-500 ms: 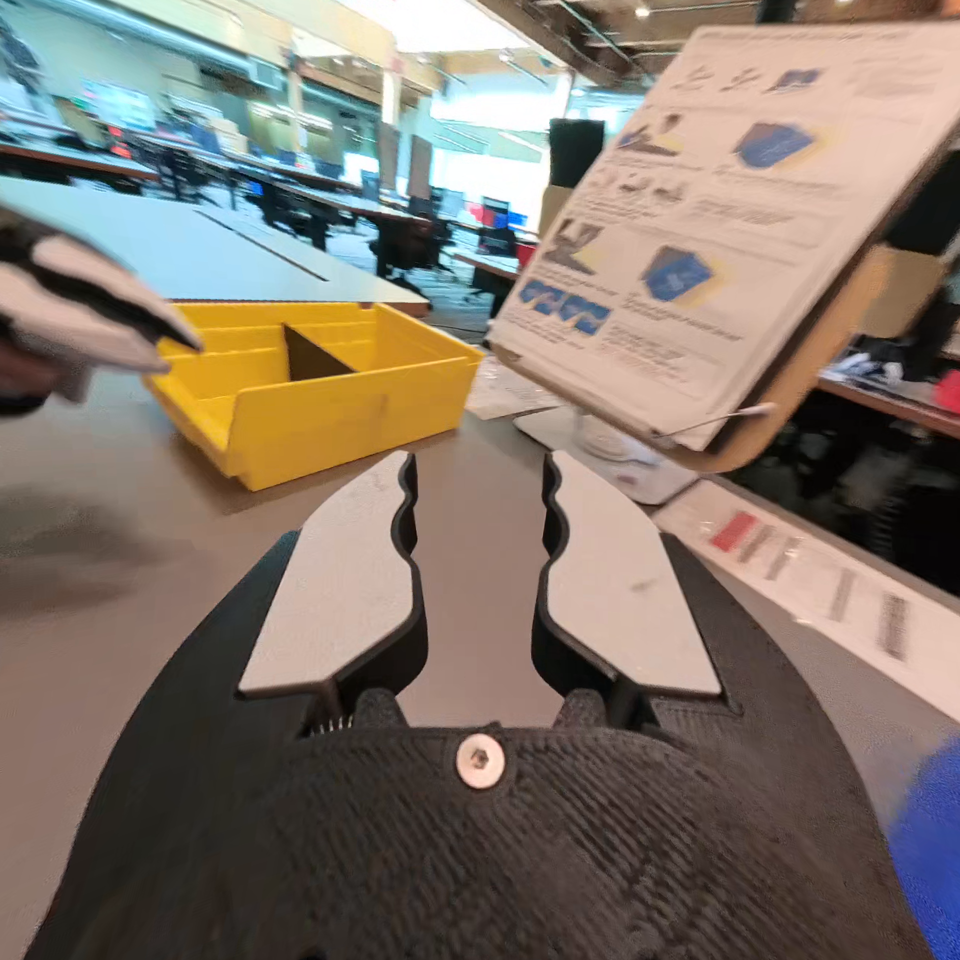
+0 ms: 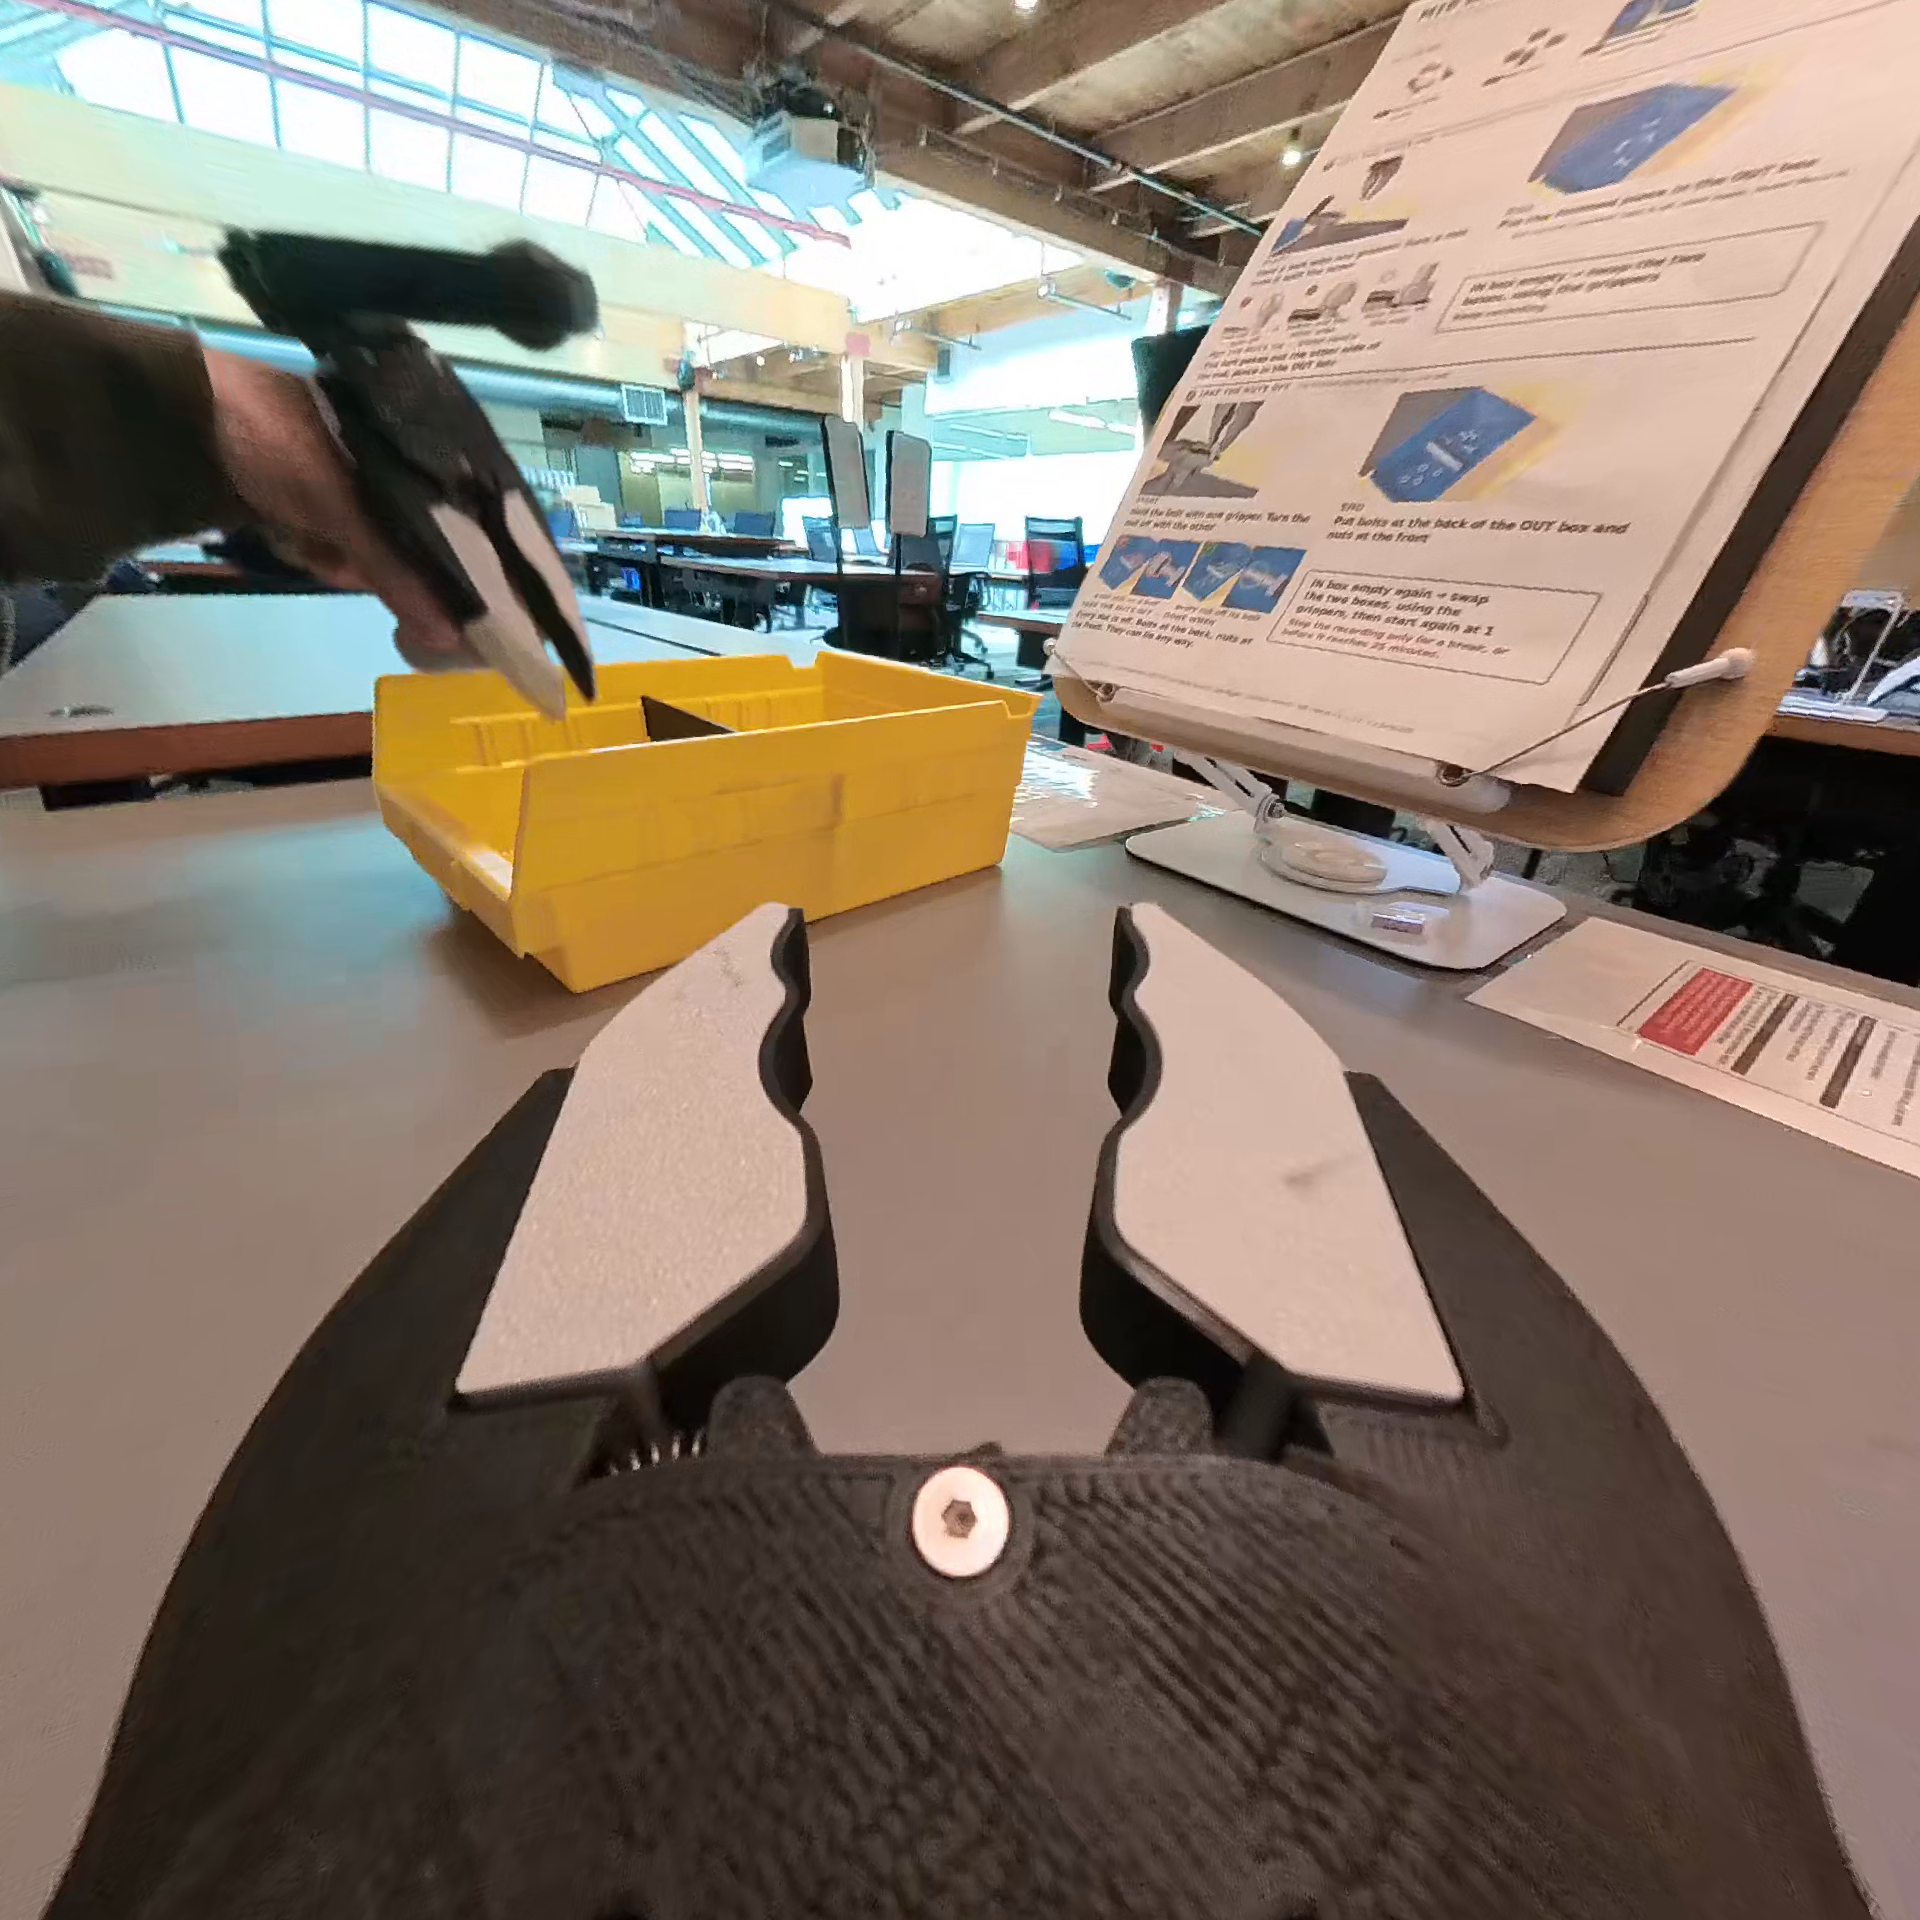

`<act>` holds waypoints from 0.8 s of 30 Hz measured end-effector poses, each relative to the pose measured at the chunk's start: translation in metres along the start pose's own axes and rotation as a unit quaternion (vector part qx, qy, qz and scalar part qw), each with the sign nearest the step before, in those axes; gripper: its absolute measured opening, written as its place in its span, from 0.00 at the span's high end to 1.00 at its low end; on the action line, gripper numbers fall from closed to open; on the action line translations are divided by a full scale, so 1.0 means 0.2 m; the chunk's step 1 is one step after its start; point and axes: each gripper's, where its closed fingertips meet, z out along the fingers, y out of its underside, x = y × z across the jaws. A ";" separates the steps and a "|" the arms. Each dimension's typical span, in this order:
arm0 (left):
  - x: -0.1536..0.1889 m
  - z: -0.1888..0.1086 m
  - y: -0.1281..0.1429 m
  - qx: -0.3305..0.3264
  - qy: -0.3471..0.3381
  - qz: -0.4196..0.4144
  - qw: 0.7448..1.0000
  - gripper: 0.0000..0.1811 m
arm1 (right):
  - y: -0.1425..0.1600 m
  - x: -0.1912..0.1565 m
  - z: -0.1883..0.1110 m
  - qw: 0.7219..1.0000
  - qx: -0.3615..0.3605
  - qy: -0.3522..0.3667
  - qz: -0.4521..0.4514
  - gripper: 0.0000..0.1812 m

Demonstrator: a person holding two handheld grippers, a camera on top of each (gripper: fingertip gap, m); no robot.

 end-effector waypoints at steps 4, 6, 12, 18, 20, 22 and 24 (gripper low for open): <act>0.00 0.14 0.11 -0.096 0.012 -0.102 0.990 0.81 | 0.01 0.00 0.00 1.000 -0.004 -0.004 0.008 0.69; 0.02 0.18 0.14 -0.121 0.037 -0.141 0.982 0.81 | 0.01 0.00 0.01 1.000 -0.012 -0.008 0.004 0.69; 0.02 0.24 0.25 -0.216 0.049 -0.228 0.948 0.81 | 0.04 -0.02 0.03 0.999 -0.030 -0.017 -0.007 0.68; 0.05 0.25 0.33 -0.311 0.023 -0.239 0.920 0.78 | 0.03 -0.01 0.03 1.000 -0.023 -0.018 0.002 0.68; 0.05 0.26 0.35 -0.335 0.023 -0.241 0.910 0.78 | 0.02 -0.01 0.02 1.000 -0.016 -0.018 0.006 0.68; 0.05 0.27 0.36 -0.348 0.025 -0.258 0.901 0.79 | 0.02 0.00 0.02 1.000 -0.012 -0.016 0.009 0.68; 0.07 0.27 0.36 -0.359 0.046 -0.277 0.890 0.84 | 0.02 0.01 0.02 1.000 -0.013 -0.014 0.012 0.68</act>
